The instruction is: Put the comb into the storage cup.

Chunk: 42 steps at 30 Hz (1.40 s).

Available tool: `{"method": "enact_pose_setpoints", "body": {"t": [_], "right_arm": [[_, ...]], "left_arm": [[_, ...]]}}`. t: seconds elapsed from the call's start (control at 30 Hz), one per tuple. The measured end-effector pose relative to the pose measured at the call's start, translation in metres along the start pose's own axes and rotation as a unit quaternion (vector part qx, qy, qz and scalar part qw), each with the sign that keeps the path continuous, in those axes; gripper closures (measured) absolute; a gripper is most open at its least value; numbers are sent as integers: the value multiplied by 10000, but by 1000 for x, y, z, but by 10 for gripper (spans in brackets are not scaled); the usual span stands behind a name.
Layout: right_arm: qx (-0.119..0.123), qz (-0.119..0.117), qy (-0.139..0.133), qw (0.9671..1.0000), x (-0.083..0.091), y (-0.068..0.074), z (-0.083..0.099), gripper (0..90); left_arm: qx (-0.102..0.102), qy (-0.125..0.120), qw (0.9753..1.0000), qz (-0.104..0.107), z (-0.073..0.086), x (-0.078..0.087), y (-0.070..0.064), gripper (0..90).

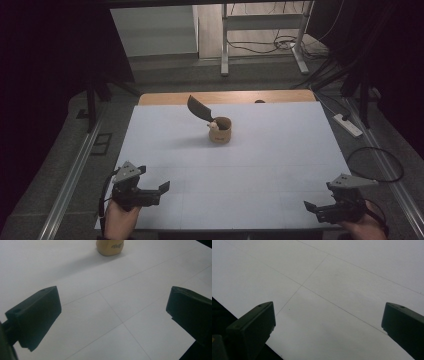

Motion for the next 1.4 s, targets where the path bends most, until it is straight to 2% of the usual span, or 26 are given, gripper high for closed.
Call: {"method": "enact_pose_setpoints", "body": {"t": [0.4, 0.8, 1.07, 1.4], "right_arm": [[-8, -3, -12, 10000, 0, 0, 0, 0], [-7, 9, -9, 10000, 0, 0, 0, 0], [-2, 16, 3, 10000, 0, 0, 0, 0], [20, 20, -1, 10000, 0, 1, 0, 0]], "left_arm": [[91, 61, 9999, -82, 15, 9, -2, 0], [64, 223, 9995, -224, 27, 15, -7, 0], [193, 335, 9989, -280, 36, 17, -8, 0], [265, 450, 9980, -358, 37, 16, -7, 5]]}}
Point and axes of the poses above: each handheld gripper's, and its own axes: x roughly backward along the jaws, z roughly out of its underside, y roughly to its left, the point moved 2 cm from there along -x, roughly forward along the jaws, and after that the axes turned 11 degrees about z, right-handed, at the moved point
